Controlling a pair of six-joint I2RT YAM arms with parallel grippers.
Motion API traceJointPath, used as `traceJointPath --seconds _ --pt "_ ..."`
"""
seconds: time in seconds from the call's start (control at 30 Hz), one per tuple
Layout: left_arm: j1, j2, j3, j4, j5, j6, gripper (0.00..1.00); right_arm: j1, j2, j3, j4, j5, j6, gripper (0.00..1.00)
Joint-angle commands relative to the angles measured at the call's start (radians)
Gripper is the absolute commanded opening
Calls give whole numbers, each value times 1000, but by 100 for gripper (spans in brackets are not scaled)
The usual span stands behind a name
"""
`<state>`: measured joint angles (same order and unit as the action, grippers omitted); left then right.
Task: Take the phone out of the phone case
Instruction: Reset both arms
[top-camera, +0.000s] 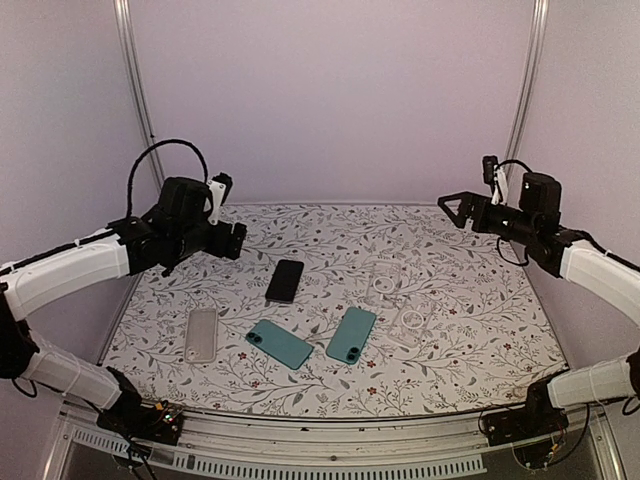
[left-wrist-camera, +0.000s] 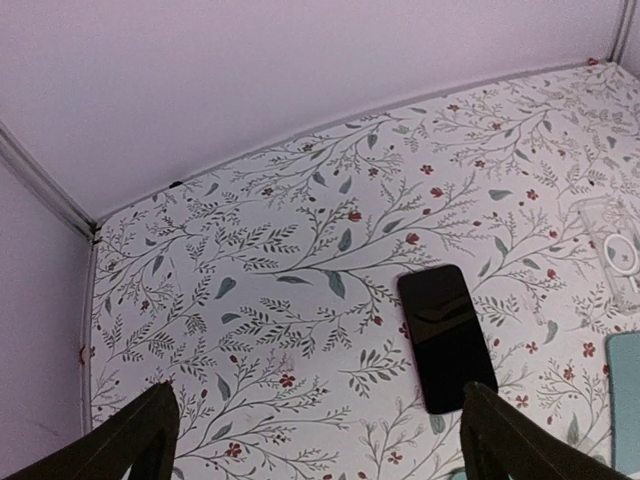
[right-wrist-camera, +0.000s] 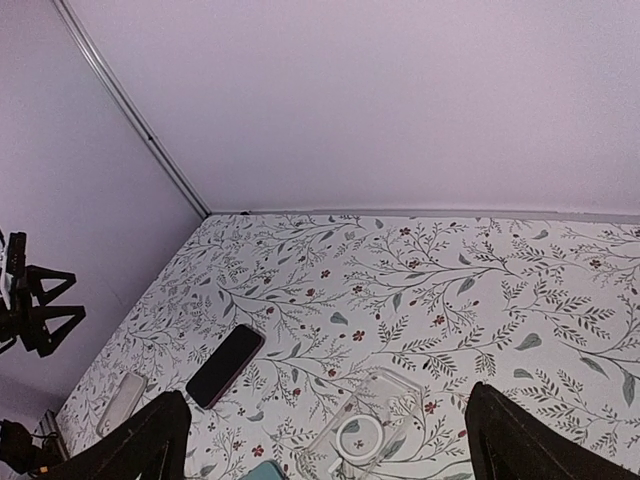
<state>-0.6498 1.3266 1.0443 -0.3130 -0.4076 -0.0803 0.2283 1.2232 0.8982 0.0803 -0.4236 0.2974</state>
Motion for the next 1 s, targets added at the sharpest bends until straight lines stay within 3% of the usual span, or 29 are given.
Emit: traceJointPath --seconds 0.0,0.2,0.3,0.97 --pt "96 -106 -113 178 -16 34 99 -2 -89 -125 94 118 50 99" --pt "137 -229 -254 373 3 78 99 -2 -201 -227 122 161 43 99" --pt "137 -256 -260 387 -7 126 99 -2 -241 -258 127 193 53 99" --pt "137 -342 -254 321 -26 85 99 -2 -278 -282 182 259 65 99"
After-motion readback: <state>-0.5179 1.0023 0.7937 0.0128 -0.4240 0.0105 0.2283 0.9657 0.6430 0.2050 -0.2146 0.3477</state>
